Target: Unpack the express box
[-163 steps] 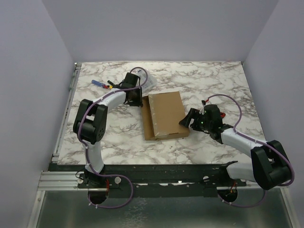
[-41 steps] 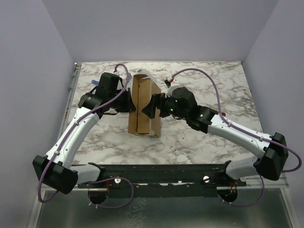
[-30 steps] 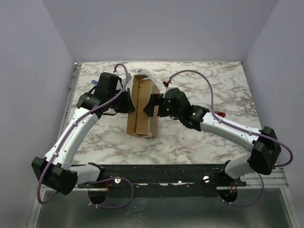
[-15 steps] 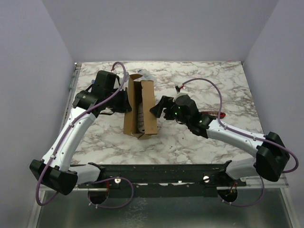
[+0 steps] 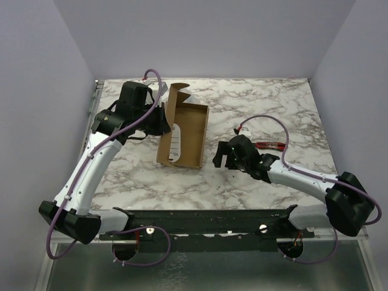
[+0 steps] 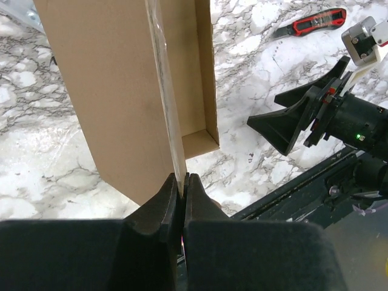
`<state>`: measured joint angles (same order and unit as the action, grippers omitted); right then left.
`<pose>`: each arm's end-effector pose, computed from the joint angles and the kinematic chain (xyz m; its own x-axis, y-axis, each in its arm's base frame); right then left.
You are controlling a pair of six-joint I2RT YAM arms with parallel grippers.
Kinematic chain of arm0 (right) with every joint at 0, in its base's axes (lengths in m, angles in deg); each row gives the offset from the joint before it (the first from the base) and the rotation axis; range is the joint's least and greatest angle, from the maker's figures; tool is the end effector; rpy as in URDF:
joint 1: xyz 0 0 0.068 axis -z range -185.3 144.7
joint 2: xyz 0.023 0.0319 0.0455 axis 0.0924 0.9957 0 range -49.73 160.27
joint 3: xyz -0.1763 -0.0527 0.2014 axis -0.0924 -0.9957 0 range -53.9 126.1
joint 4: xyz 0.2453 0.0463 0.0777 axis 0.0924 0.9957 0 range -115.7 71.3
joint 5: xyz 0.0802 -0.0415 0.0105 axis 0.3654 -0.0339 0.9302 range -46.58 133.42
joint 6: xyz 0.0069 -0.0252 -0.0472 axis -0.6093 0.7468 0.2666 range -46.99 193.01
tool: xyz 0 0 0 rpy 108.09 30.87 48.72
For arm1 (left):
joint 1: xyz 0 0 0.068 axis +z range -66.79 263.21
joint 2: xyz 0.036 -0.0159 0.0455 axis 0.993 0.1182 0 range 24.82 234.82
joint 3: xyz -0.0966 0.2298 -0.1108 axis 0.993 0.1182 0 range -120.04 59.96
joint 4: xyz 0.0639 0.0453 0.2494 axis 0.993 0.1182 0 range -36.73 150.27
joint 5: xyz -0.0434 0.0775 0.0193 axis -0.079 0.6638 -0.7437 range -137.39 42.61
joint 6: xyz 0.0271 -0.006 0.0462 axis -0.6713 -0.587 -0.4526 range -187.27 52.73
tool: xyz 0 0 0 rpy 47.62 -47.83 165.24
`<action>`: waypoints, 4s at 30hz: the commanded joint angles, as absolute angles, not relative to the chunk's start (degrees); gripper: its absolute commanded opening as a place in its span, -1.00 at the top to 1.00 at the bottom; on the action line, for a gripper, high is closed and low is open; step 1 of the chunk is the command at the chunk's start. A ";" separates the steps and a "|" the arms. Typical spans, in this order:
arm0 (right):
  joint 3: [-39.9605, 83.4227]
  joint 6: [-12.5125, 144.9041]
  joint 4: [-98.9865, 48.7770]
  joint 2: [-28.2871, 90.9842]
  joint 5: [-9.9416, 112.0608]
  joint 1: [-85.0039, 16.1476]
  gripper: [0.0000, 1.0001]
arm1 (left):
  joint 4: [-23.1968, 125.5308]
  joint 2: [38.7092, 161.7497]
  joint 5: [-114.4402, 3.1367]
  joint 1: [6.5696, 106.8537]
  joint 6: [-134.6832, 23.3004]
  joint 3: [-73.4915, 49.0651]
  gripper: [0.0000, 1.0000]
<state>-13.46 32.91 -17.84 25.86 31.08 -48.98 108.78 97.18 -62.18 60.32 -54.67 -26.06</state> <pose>0.1995 0.1800 0.2030 -0.7391 0.1642 -0.6533 -0.1119 0.9264 0.3595 0.2219 -0.1035 0.4089 -0.7201 0.0751 -0.6898 0.4040 0.8536 -0.3288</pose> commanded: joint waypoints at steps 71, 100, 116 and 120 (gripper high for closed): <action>9.89 47.57 2.38 33.63 24.56 -51.18 -0.55 | 106.74 98.12 -38.92 60.38 -56.46 -29.50 -0.63; 23.50 42.48 -11.18 60.67 67.24 -41.56 -0.20 | 82.45 71.16 -34.80 60.45 -53.45 -8.77 -0.93; 20.28 38.59 -14.51 62.14 66.37 -41.68 -0.17 | 80.56 75.45 -47.83 60.45 -49.97 -6.50 -0.97; 19.24 37.07 -17.32 63.47 67.12 -41.68 -0.09 | 79.90 75.81 -47.82 60.40 -49.31 -6.10 -0.96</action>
<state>20.84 39.19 -13.69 61.03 65.40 -41.35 81.76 76.24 -47.29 60.27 -50.54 -6.76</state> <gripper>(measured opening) 0.568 0.982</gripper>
